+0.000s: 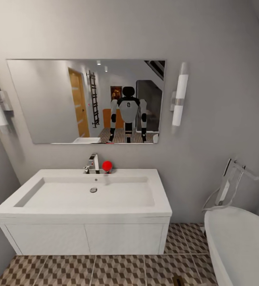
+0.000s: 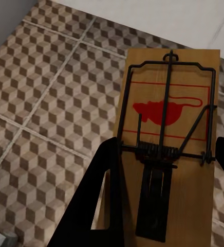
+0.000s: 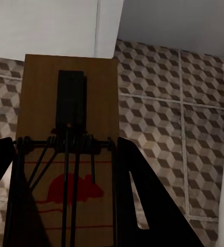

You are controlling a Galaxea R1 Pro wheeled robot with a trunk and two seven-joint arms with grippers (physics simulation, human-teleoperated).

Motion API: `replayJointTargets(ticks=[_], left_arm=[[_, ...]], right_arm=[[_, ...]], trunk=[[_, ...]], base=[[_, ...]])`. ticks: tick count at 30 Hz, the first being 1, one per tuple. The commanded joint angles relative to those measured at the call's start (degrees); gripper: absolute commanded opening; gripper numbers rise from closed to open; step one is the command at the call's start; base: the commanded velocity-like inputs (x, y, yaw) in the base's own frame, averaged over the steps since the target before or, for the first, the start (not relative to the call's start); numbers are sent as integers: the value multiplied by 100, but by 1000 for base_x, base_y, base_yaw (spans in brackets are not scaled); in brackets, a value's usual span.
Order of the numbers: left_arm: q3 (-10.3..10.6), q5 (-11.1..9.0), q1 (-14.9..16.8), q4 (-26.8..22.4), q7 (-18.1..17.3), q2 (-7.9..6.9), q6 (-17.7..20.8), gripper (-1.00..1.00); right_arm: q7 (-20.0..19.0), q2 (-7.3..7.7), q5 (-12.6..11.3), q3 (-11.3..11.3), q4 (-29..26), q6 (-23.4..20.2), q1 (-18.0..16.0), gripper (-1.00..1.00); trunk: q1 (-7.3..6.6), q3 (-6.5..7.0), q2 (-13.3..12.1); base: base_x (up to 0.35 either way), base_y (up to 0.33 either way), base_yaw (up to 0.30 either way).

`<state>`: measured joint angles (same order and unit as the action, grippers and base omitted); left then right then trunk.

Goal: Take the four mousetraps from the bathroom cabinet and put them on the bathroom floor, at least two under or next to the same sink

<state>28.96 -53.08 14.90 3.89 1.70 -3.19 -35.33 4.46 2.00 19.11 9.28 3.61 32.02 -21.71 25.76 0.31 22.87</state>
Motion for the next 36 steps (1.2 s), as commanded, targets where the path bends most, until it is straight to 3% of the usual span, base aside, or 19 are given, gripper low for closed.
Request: replayJointTargets(ticks=[1,11,27,36], left_arm=[[40,-3,4,15,15,3,-19,-100],[40,-4,4,15,15,5,-20,-100],[40,-2,4,16,15,3,-18,-100],[47,-1,4,16,15,5,-26,-100]], right_arm=[[38,2,58,30,26,32,-9,-100],[38,2,58,30,26,32,-9,-100],[38,2,58,30,26,32,-9,-100],[38,2,58,30,26,32,-9,-100]], trunk=[[2,-2,5],[2,-2,5],[2,-2,5],[2,-2,5]], base=[[0,19,108],[0,17,56],[177,231,1],[51,53,0]])
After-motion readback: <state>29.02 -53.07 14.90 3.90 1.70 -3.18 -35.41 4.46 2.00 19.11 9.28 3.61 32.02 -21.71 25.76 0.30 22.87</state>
